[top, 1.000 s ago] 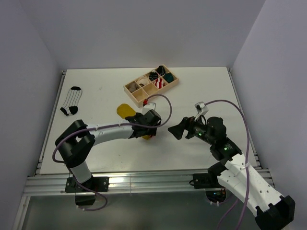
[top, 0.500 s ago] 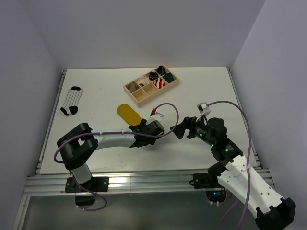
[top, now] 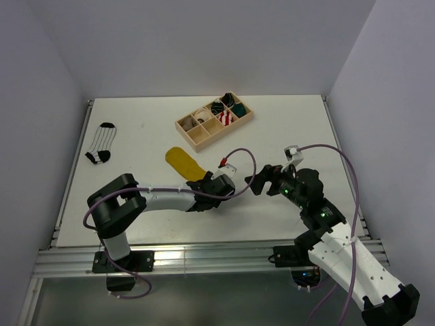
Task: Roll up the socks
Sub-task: Roll the sock at the center of the board.
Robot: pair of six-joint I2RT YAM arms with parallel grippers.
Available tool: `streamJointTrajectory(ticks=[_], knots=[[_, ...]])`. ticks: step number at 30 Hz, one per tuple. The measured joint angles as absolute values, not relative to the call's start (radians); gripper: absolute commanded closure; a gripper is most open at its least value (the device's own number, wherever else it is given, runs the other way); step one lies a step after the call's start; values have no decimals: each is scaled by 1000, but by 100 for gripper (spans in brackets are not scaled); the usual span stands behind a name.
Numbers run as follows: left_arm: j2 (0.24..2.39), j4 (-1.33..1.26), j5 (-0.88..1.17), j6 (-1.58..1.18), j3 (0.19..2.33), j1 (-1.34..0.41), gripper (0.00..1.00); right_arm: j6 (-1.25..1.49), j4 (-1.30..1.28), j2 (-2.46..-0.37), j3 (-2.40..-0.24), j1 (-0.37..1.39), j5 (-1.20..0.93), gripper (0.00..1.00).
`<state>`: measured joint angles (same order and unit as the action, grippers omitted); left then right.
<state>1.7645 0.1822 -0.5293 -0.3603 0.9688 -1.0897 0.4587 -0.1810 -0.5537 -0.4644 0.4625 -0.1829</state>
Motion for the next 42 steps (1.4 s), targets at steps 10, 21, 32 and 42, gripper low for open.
streamJointTrajectory(ticks=[10, 21, 32, 42], knots=[[1795, 127, -566, -352, 962, -1098, 100, 460, -180, -537, -443, 463, -155, 0], [1795, 143, -497, -384, 984, -1066, 100, 484, -171, -537, -416, 463, -134, 0], [1755, 138, -59, -582, 984, -884, 100, 574, -55, -516, -326, 463, -127, 0], [1749, -29, 255, -841, 875, -729, 100, 686, 113, -844, -319, 465, -189, 2]])
